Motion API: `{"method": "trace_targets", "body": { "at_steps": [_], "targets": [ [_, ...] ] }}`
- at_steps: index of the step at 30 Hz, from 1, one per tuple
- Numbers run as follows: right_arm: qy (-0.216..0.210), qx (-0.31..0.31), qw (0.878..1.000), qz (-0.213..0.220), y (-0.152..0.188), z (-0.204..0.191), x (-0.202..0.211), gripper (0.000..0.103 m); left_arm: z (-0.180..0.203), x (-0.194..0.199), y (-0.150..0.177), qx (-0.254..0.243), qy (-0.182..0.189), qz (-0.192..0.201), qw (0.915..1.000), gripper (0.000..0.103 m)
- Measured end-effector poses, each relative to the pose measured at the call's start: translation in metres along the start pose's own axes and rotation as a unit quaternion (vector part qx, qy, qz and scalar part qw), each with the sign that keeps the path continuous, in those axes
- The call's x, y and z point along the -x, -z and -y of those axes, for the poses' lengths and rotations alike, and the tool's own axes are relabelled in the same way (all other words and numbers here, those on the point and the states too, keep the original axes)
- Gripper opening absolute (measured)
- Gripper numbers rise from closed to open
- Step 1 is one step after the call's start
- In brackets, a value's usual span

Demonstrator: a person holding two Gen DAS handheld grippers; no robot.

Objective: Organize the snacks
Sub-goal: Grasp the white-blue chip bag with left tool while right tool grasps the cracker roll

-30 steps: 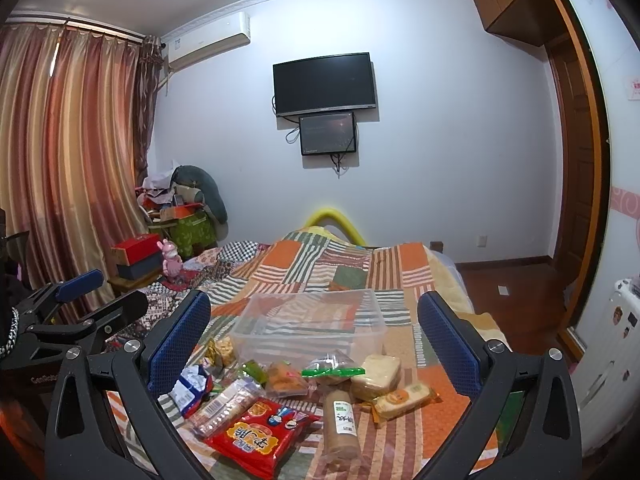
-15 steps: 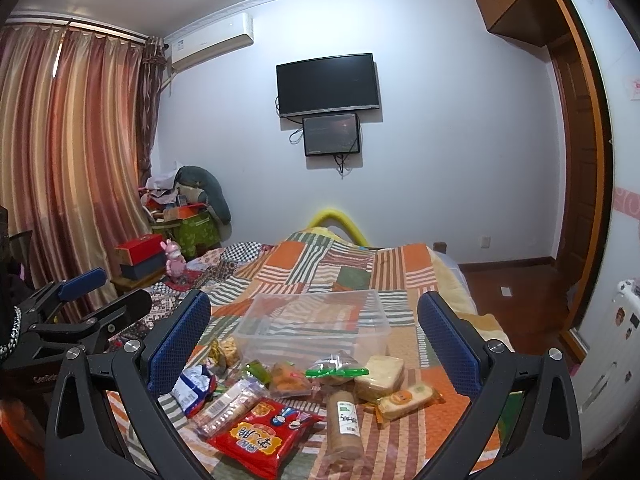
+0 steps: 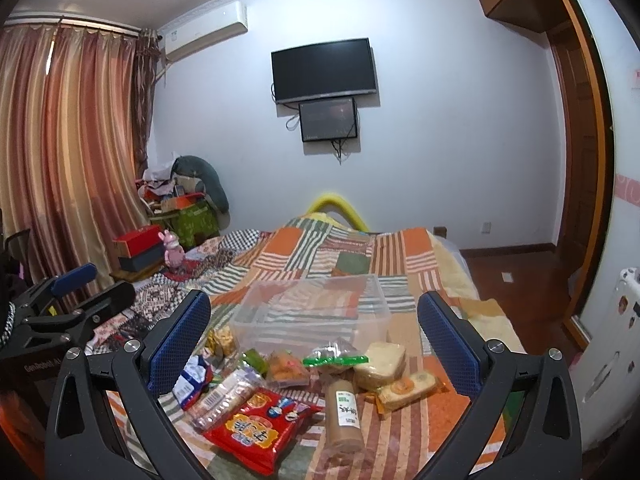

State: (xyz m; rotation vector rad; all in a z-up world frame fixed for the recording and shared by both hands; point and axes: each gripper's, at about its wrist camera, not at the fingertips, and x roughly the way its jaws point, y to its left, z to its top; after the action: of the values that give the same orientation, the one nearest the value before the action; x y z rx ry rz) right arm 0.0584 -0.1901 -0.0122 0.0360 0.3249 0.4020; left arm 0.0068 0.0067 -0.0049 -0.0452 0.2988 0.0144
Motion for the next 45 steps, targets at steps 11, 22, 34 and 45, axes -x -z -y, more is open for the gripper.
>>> {"method": "trace_targets", "body": {
  "at_steps": [11,22,34,45],
  "targets": [
    [0.010,0.002,0.997,-0.072,0.023,0.021,-0.026,0.082,-0.046,-0.040,0.028,-0.007,-0.035,-0.089,0.9954,0.085],
    [0.009,-0.015,0.986,-0.168,0.055,0.047,-0.061,0.066,-0.084,-0.105,0.082,0.004,-0.033,-0.214,0.9762,0.082],
    [-0.026,-0.034,0.968,-0.246,0.084,0.044,-0.094,0.054,-0.087,-0.153,0.134,0.016,-0.005,-0.305,0.9523,0.092],
    [-0.042,-0.023,0.955,-0.294,0.106,0.032,-0.119,0.048,-0.107,-0.171,0.149,0.072,0.019,-0.314,0.9466,0.103]
  ]
}}
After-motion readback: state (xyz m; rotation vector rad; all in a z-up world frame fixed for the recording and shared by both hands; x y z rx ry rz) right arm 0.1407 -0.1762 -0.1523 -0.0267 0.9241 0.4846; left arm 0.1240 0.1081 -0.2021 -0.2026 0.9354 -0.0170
